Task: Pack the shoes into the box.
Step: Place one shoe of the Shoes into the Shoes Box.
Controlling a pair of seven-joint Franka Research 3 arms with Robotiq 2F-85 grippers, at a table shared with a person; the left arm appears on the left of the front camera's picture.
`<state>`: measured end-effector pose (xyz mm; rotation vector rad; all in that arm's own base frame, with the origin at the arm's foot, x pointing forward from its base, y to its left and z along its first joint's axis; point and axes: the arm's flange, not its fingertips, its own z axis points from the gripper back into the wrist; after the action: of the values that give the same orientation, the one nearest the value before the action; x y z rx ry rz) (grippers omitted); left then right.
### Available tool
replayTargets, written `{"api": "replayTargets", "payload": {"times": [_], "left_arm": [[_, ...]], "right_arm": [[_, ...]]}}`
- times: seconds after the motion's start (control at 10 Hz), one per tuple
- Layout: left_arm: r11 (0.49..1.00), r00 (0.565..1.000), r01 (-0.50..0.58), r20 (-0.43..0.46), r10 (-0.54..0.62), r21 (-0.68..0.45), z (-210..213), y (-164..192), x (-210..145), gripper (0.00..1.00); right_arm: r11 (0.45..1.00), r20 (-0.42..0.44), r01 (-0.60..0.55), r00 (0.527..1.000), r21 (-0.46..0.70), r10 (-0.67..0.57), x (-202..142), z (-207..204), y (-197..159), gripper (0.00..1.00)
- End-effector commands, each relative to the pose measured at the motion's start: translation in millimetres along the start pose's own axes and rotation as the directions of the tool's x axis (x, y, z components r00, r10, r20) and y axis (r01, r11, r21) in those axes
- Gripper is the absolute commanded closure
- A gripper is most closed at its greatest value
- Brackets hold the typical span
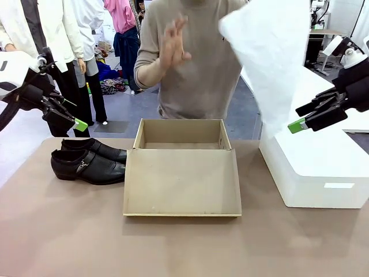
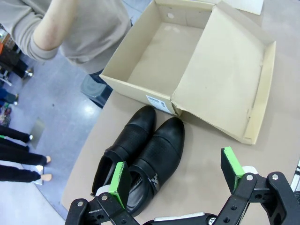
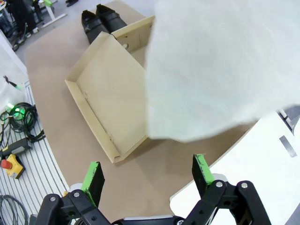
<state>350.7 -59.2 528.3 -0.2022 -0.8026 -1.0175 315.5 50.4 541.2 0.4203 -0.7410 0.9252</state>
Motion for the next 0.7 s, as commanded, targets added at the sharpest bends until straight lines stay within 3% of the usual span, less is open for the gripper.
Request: {"api": "replayTargets", "payload": {"times": [0.0,0.6], "left_arm": [[1.000,1.000,0.010,0.008,-0.010,-0.009,-0.2,1.6,-1.7,0.00],[1.000,1.000,0.010,0.008,-0.010,-0.009,-0.2,1.6,-1.7,0.00]], "right_arm": [[1.000,0.012,-0.008,1.000,0.010,0.008,1.3,-1.7,-1.0,0.00],[1.000,0.012,-0.008,1.000,0.010,0.008,1.3,-1.7,-1.0,0.00]]}}
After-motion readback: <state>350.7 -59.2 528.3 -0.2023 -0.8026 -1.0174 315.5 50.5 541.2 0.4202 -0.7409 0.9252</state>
